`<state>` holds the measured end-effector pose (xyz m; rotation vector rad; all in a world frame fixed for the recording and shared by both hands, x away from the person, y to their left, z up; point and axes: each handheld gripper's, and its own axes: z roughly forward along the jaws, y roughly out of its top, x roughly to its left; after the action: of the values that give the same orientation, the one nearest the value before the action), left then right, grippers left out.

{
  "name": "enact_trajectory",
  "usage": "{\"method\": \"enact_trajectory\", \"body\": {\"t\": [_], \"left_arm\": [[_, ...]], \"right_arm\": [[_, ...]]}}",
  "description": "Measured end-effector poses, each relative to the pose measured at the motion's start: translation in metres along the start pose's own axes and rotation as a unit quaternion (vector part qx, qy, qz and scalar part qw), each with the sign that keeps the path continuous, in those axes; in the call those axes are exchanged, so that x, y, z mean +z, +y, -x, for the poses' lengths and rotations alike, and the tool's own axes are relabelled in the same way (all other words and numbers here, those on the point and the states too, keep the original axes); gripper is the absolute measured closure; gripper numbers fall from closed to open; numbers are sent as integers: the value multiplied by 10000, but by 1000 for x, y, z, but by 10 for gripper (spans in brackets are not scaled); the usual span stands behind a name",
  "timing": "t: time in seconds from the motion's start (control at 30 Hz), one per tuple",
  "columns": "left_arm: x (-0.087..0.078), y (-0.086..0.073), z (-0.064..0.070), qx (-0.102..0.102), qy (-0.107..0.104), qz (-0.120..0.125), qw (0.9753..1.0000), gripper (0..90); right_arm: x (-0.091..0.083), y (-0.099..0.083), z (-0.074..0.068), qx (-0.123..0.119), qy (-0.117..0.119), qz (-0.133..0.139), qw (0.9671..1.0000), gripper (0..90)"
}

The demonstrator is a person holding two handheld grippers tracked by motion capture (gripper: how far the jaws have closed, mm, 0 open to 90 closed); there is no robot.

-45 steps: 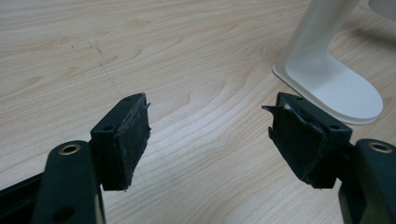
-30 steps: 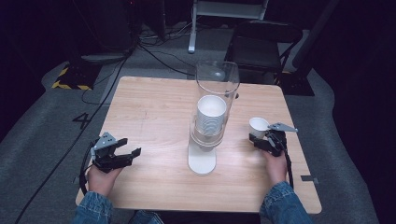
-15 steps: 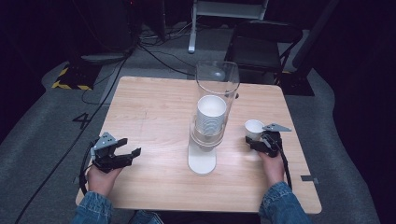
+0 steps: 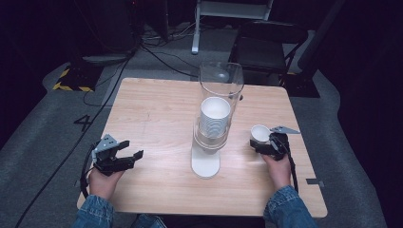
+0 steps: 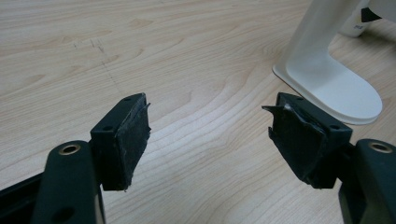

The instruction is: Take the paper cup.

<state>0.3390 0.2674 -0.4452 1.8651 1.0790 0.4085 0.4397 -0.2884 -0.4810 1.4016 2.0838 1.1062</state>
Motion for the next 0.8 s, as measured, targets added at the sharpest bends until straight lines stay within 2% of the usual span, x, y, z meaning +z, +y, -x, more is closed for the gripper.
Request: {"method": "enact_trajectory", "body": {"t": [0.13, 0.2, 0.3, 0.4, 0.43, 0.53, 0.57, 0.73, 0.8], "left_arm": [[0, 0, 0, -4, 2, 11, 10000, 281], [0, 0, -1, -1, 1, 19, 10000, 281], [-1, 1, -1, -2, -1, 28, 10000, 281], [-1, 1, -1, -5, -6, 31, 10000, 281], [-1, 1, 0, -1, -6, 41, 10000, 281], [-2, 2, 1, 46, -18, 40, 10000, 281], [-2, 2, 1, 46, -18, 40, 10000, 280], [-3, 5, 5, 113, -58, 76, 9999, 280], [-4, 5, 8, 124, -103, 80, 9998, 279]], "right_arm": [[-4, 0, 2, 34, 57, 51, 10000, 95], [-10, 2, 1, -45, 68, 76, 9999, 42], [-16, 3, 0, -93, 25, 144, 9999, 25], [-28, 6, -1, -184, -25, 342, 9992, 7], [-37, 10, -3, -217, -53, 429, 9988, 1], [-52, 15, -8, -269, -4, 617, 9977, 3], [-52, 15, -8, -269, -4, 617, 9977, 3], [-71, 21, -21, -479, 215, 784, 9955, 7], [-81, 23, -30, -590, 440, 868, 9935, 6]]}}
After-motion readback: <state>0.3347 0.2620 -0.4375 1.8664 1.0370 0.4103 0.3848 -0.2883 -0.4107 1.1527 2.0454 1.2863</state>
